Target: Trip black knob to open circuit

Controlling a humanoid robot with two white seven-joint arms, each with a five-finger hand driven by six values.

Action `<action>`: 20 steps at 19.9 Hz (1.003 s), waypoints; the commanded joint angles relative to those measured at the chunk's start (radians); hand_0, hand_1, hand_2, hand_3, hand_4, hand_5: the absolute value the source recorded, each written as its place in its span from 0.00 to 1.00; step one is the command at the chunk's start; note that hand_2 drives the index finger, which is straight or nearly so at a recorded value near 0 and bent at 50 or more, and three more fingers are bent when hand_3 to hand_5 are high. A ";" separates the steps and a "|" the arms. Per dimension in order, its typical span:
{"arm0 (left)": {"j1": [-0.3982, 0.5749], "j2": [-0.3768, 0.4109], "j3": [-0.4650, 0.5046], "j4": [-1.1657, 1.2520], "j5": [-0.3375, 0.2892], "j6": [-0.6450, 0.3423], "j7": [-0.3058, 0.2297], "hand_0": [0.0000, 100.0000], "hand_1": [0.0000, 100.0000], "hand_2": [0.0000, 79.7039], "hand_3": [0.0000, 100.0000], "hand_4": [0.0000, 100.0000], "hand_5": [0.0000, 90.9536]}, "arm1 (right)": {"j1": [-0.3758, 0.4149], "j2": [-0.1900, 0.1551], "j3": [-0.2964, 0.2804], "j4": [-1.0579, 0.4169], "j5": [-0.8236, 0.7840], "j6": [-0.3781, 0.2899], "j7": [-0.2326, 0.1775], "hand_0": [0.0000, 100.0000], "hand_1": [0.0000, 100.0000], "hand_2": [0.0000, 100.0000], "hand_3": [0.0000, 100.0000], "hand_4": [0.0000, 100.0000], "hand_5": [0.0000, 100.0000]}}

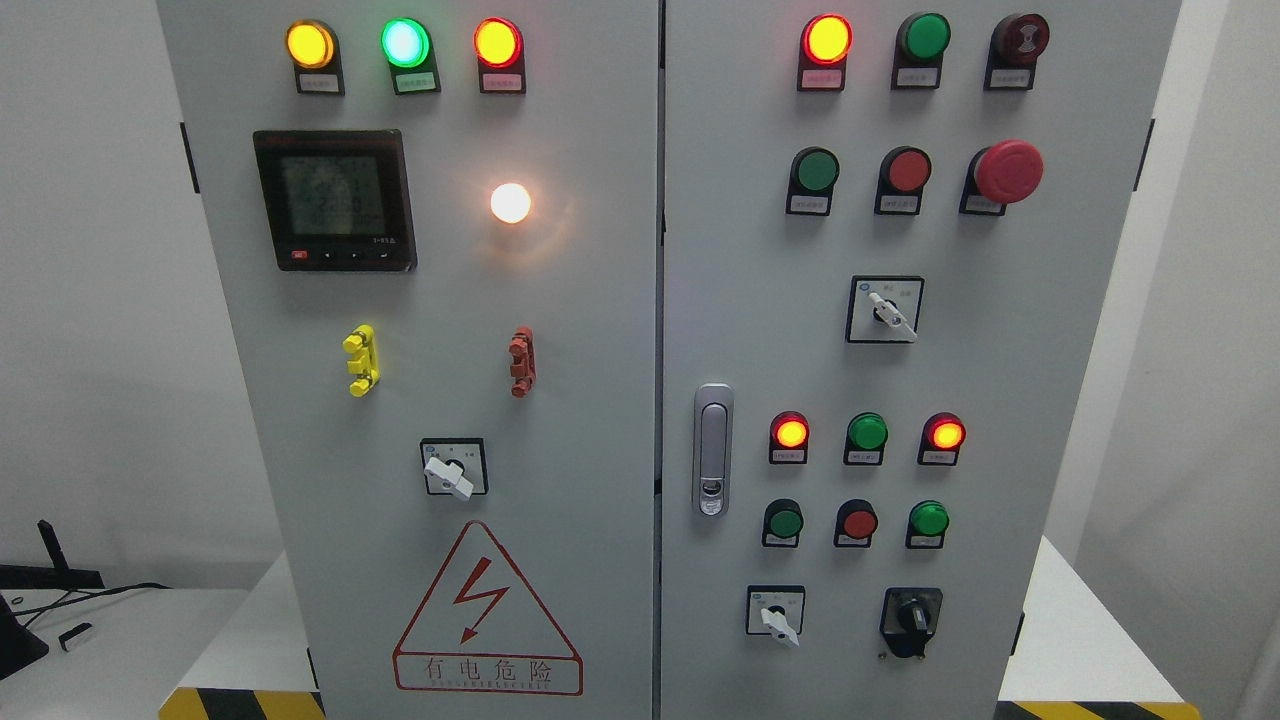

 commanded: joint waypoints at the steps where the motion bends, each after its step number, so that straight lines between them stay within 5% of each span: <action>1: 0.000 0.000 0.000 0.000 0.005 -0.001 0.001 0.12 0.39 0.00 0.00 0.00 0.00 | -0.003 0.022 -0.026 0.046 -0.001 0.002 -0.003 0.34 0.16 0.00 0.00 0.00 0.00; 14: 0.000 0.000 0.000 0.000 0.005 -0.001 0.001 0.12 0.39 0.00 0.00 0.00 0.00 | -0.006 0.019 -0.026 0.019 -0.002 -0.009 -0.003 0.34 0.15 0.00 0.00 0.00 0.00; 20: 0.000 0.000 0.000 0.000 0.005 -0.001 0.001 0.12 0.39 0.00 0.00 0.00 0.00 | 0.052 0.014 -0.015 -0.205 0.004 -0.047 -0.007 0.34 0.16 0.00 0.00 0.00 0.02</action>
